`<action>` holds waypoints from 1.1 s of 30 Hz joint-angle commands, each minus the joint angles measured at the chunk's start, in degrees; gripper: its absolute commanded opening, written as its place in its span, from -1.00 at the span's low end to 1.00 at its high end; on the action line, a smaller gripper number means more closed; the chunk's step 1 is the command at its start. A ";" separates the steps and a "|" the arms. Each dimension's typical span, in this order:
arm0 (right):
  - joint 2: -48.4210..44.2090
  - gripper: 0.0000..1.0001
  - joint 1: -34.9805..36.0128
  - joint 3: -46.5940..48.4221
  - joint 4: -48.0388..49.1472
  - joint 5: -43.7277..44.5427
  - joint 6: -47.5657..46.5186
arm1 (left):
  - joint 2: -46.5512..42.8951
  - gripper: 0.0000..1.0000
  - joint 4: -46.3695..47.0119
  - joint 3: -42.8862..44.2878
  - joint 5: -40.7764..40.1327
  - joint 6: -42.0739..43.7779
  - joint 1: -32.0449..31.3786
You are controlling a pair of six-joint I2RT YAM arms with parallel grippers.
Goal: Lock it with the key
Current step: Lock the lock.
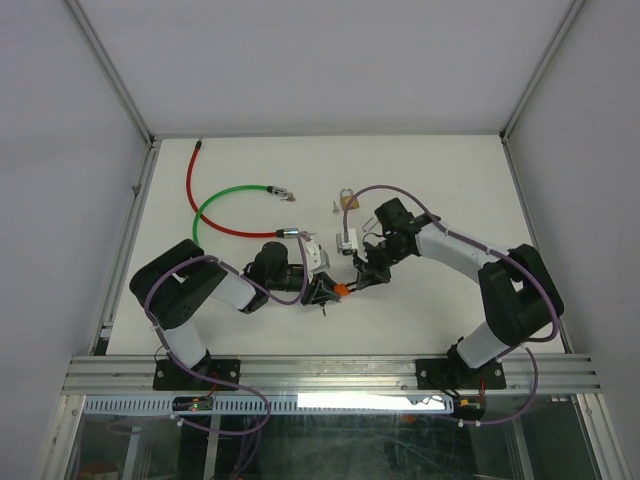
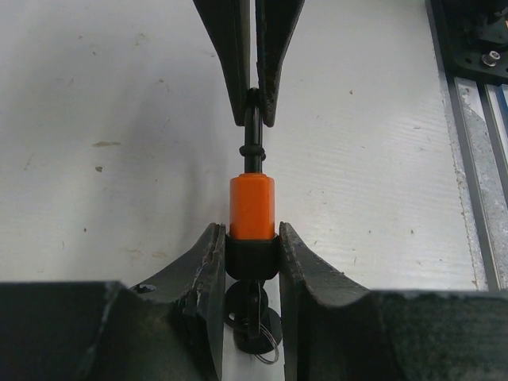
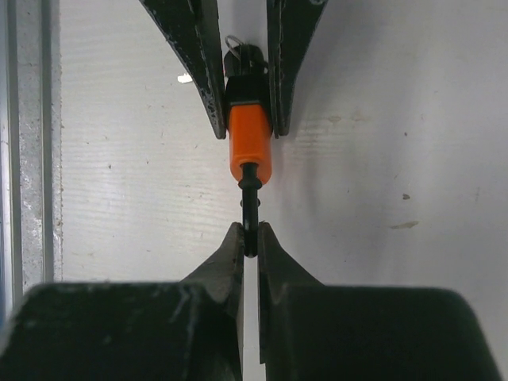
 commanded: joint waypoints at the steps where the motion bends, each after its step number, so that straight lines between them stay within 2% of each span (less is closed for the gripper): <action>1: 3.08 -1.00 4.51 0.14 2.42 -5.70 -1.82 | 1.83 -1.00 3.50 0.70 -3.20 2.93 -0.48; 11: 1.31 -1.00 4.50 0.05 6.30 -5.60 2.08 | 0.09 -1.00 -4.06 1.55 -7.18 4.46 -0.52; 18: 1.89 -1.00 5.33 -0.54 8.97 -8.07 5.83 | 1.01 -1.00 -4.50 1.65 -7.10 4.77 -0.60; 28: 5.35 -1.00 11.05 -0.06 12.77 -6.84 11.16 | 1.23 -1.00 -4.60 0.92 -8.02 5.21 -0.50; 33: 4.38 -1.00 11.51 -2.81 20.92 -9.38 16.67 | 1.29 -1.00 -3.29 0.24 -8.17 5.05 -0.24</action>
